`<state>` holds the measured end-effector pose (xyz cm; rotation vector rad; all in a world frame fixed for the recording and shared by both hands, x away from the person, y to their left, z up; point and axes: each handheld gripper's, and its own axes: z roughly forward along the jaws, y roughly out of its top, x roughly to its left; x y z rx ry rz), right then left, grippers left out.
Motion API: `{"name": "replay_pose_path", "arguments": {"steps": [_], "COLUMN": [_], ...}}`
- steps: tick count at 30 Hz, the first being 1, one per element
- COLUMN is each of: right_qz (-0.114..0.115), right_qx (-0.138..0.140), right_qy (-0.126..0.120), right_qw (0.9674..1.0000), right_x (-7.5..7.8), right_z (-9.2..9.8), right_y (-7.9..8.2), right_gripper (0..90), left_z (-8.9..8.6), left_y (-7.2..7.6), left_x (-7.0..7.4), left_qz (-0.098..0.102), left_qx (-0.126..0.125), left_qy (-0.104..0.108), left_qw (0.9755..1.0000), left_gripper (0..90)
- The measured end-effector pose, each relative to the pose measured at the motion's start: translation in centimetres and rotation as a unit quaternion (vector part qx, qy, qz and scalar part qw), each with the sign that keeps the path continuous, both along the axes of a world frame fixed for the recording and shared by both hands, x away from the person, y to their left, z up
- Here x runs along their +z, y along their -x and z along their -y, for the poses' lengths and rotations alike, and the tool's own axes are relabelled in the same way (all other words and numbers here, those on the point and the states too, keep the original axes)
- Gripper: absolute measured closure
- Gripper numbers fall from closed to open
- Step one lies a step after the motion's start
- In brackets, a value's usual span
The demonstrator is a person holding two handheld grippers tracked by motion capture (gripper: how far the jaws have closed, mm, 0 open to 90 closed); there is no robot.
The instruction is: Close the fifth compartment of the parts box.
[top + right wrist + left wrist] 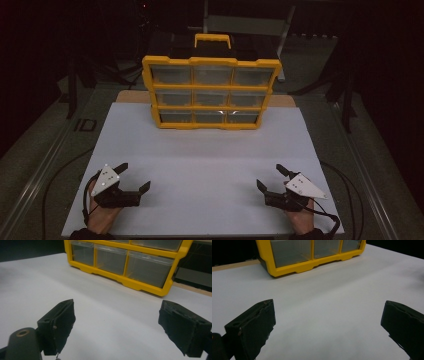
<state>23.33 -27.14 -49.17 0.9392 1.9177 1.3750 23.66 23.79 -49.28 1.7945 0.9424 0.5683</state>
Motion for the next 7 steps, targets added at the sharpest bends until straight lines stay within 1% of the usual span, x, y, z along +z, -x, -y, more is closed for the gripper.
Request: {"name": "replay_pose_path", "arguments": {"steps": [3, 5, 6, 7], "right_qz": [-0.002, -0.004, -0.005, -0.006], "right_qx": [-0.001, -0.003, -0.004, -0.005], "right_qy": [0.000, 0.001, 0.002, 0.004], "right_qw": [1.0000, 1.0000, 1.0000, 1.0000], "right_x": [-0.07, -0.12, -0.14, -0.18], "right_z": [0.07, 0.02, -0.02, -0.03], "right_y": [-0.18, -0.27, -0.31, -0.37], "right_gripper": [13.3, 13.3, 13.2, 13.1], "left_z": [-0.02, 0.02, 0.03, 0.03], "left_y": [0.01, -0.08, -0.14, -0.14], "left_x": [-0.02, -0.09, -0.13, -0.13], "left_qz": [0.003, 0.001, -0.001, -0.001], "left_qx": [0.004, 0.002, 0.001, 0.001], "left_qy": [-0.004, -0.005, -0.010, -0.010], "left_qw": [1.0000, 1.0000, 0.9999, 0.9999], "left_gripper": [0.5, 0.5, 0.5, 0.5]}}
